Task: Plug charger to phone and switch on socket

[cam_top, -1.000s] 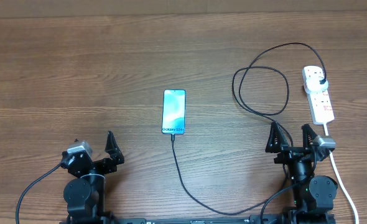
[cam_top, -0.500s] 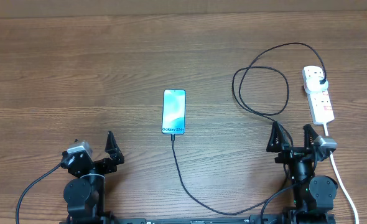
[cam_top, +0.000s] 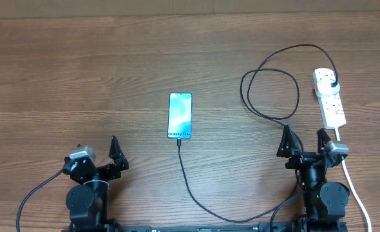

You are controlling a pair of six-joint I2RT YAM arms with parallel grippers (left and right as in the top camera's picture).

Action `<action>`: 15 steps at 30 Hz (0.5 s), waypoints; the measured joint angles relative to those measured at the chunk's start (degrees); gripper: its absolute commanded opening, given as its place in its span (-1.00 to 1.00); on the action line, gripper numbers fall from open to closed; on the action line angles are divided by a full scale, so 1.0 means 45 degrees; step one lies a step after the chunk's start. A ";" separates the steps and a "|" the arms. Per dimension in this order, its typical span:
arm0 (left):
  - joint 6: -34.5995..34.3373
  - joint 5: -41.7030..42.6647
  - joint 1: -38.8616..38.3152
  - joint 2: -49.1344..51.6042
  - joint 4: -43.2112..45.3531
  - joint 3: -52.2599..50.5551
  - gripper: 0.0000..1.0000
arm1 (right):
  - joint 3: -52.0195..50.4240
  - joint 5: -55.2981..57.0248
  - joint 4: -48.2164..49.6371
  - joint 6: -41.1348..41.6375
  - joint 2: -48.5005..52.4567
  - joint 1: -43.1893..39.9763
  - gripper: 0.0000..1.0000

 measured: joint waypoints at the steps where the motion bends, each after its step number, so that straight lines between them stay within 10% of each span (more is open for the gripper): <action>1: 0.0000 0.0000 0.0000 0.0000 0.0000 0.0000 0.99 | 0.0000 0.0000 -0.0005 -0.0015 0.0000 0.0000 1.00; 15: -0.0005 0.0000 0.0000 0.0000 0.0000 -0.0005 0.99 | 0.0000 0.0000 -0.0010 -0.0151 0.0000 0.0000 1.00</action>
